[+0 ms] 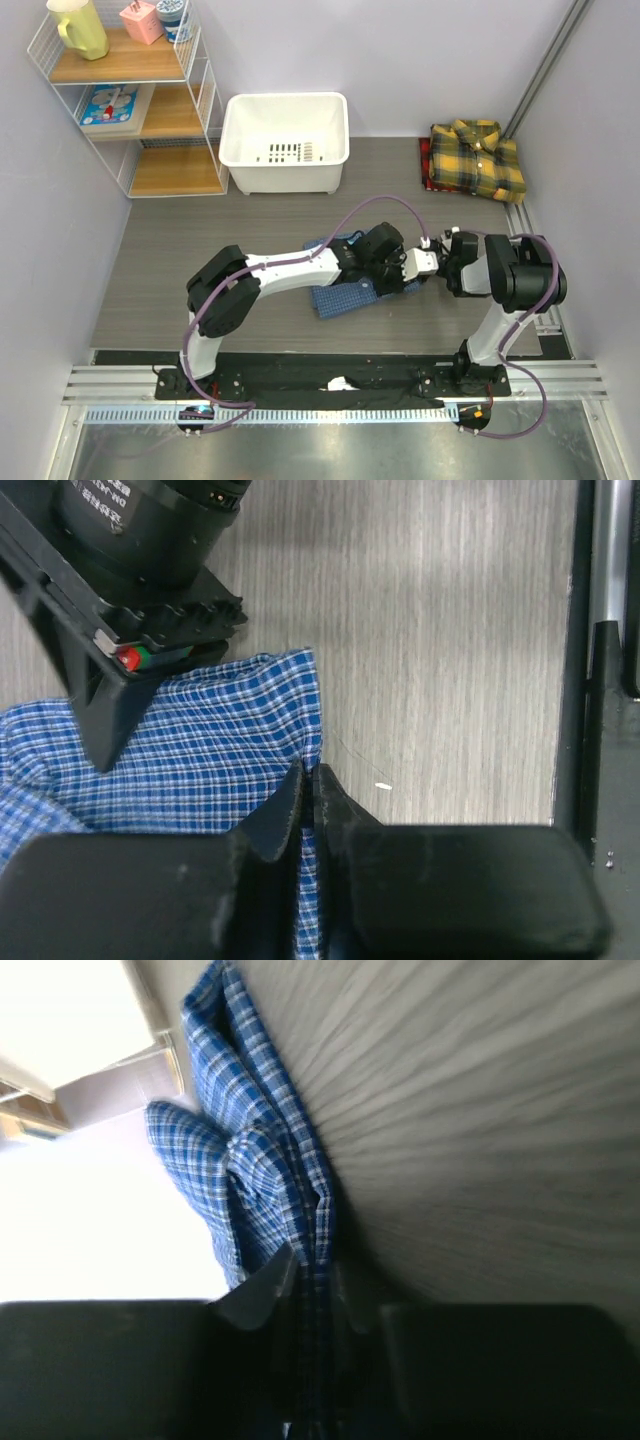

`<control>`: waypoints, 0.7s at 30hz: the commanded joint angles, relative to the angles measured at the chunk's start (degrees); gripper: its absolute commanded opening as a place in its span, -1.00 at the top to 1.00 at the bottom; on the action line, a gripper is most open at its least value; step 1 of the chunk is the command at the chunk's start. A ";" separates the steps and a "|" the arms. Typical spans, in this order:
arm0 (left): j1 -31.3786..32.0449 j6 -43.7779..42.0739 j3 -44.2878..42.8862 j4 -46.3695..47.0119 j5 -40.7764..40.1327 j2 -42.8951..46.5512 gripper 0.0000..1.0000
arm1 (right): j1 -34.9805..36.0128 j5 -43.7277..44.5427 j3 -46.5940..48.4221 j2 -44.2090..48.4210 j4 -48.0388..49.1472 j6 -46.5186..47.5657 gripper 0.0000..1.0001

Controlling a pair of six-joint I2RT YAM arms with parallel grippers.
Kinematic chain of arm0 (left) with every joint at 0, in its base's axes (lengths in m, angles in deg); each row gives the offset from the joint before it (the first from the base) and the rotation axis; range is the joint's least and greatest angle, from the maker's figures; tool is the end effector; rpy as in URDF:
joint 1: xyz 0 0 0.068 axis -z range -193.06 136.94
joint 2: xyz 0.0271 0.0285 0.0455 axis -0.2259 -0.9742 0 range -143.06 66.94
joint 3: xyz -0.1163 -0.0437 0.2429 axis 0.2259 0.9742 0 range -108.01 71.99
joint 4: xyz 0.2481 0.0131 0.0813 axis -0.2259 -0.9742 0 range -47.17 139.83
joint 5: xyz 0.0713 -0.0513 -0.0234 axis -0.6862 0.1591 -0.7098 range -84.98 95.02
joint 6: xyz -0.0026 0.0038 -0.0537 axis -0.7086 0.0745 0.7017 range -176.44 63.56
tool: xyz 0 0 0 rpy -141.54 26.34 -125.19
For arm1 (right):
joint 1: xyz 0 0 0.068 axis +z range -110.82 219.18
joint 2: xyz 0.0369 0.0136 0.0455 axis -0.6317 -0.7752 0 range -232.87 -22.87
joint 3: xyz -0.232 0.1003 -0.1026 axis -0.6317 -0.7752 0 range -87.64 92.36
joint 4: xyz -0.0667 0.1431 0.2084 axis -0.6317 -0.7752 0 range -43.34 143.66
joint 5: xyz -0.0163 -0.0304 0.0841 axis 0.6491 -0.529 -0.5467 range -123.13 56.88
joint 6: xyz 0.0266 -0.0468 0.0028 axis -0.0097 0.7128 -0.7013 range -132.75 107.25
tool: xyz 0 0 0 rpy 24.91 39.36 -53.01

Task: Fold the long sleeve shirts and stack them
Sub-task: Neatly place the folded shirt to the corner

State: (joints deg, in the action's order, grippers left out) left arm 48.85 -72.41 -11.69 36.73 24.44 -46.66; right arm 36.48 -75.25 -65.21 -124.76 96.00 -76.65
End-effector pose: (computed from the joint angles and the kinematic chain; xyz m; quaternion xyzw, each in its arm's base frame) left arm 0.1998 -0.3994 0.2118 0.6204 0.6609 -0.2957 0.3014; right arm 0.2592 0.0116 0.0813 0.3249 0.7863 0.4885 0.1939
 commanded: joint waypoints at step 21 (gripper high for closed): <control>-13.66 7.71 11.08 -20.47 -13.97 27.73 -1.00 | -3.01 28.33 52.77 -0.05 -44.37 48.51 0.98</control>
State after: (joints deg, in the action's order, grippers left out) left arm 35.65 -64.36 -4.19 20.71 13.25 -21.44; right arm 33.33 -52.24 -22.50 -119.41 54.74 -35.56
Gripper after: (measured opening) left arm 0.996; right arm 0.061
